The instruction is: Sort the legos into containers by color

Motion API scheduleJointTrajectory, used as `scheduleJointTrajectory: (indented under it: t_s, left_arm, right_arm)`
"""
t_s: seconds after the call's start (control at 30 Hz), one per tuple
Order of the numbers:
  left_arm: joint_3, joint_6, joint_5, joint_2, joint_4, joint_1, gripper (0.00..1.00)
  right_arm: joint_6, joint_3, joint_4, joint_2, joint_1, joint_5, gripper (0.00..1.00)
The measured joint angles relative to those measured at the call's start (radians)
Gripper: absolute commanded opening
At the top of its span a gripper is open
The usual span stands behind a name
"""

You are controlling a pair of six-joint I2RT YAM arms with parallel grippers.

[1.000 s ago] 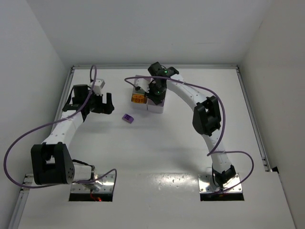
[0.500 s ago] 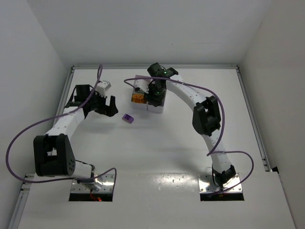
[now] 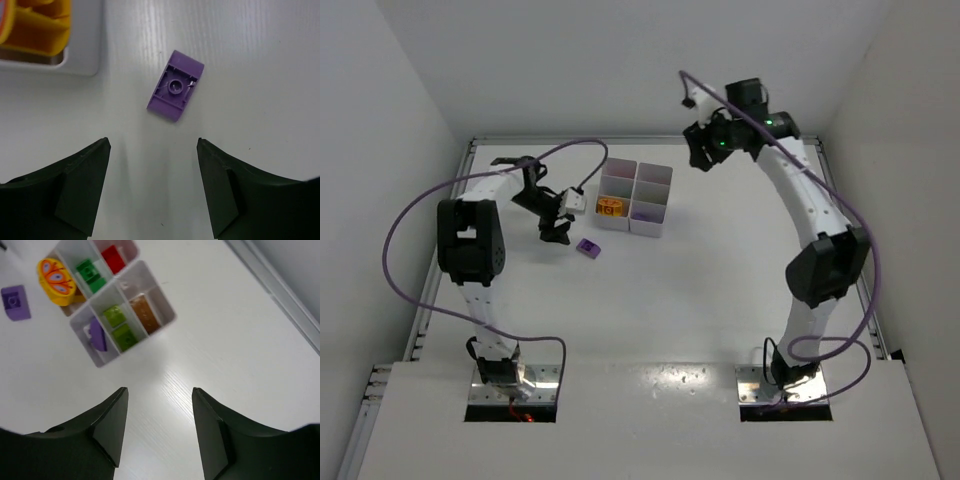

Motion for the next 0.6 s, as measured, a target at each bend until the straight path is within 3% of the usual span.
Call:
scheduleJointTrajectory:
  t_s: [0.13, 0.23, 0.6]
  left_arm:
    - [0.059, 0.220, -0.032, 0.091, -0.116, -0.053, 0.76]
    - [0.045, 0.302, -0.040, 0.087, -0.136, -0.096, 0.76]
    - [-0.045, 0.340, -0.056, 0.080, -0.041, -0.151, 0.76]
  right_arm:
    - [0.047, -0.066, 0.019, -0.105, -0.133, -0.026, 0.56]
    - [0.066, -0.116, 0.019, -0.127, -0.180, -0.040, 0.56]
    - [0.085, -0.180, -0.001, -0.132, -0.250, -0.078, 0.57]
